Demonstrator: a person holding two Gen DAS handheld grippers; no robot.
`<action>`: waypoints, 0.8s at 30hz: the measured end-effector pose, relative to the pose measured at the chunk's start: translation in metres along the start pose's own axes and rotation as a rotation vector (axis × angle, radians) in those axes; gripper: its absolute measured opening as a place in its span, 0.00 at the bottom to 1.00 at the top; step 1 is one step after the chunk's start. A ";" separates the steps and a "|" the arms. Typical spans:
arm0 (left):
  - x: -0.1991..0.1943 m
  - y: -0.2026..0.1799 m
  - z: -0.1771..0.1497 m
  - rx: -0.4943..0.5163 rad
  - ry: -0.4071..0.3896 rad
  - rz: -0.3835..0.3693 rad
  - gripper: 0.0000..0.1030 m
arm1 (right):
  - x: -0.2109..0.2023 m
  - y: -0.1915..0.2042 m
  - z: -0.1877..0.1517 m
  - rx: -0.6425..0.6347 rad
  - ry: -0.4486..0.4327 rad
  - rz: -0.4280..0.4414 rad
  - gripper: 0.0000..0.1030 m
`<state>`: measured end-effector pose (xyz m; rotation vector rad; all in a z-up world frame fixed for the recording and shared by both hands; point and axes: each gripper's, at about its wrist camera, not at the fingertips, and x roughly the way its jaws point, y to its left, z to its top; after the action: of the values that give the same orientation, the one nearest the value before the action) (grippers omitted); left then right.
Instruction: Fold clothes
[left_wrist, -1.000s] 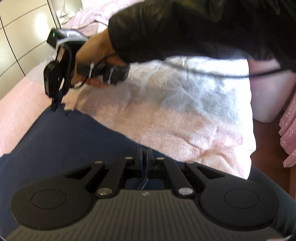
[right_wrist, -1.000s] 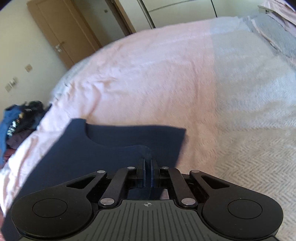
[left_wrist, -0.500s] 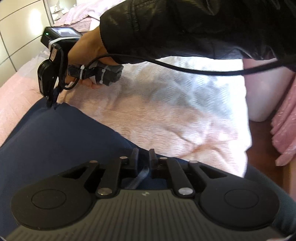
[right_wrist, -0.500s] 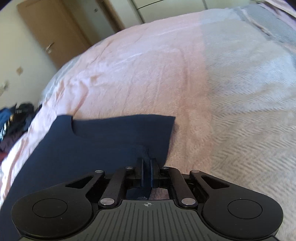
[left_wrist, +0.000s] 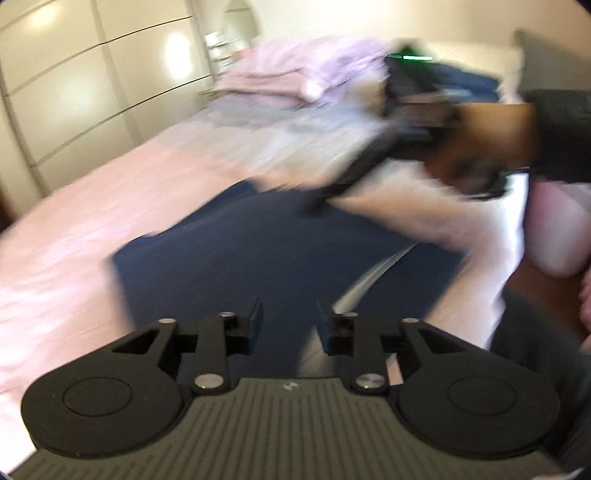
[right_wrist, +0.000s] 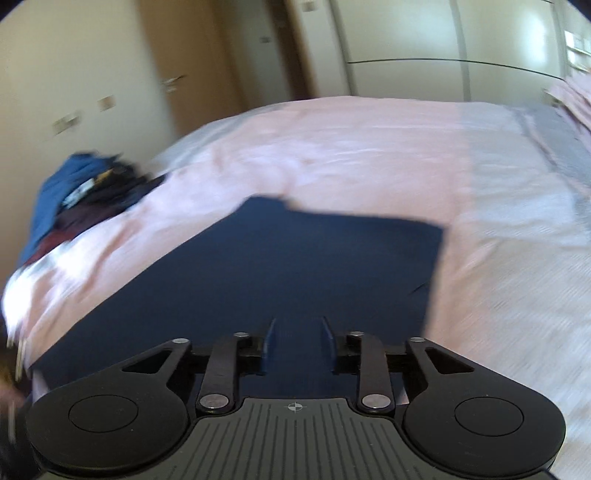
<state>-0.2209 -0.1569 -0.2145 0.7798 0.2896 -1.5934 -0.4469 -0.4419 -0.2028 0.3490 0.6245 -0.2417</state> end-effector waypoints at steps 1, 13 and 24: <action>-0.006 0.012 -0.011 0.004 0.024 0.036 0.26 | 0.001 0.013 -0.013 -0.020 0.020 -0.011 0.32; -0.023 0.078 -0.087 -0.035 0.128 0.001 0.28 | -0.034 0.079 -0.087 -0.007 0.080 -0.192 0.40; 0.000 0.023 -0.122 0.714 0.002 0.186 0.60 | -0.036 0.170 -0.137 -0.530 0.061 -0.293 0.56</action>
<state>-0.1612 -0.0885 -0.2990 1.3063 -0.3707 -1.5166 -0.4925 -0.2293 -0.2424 -0.2487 0.7729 -0.3343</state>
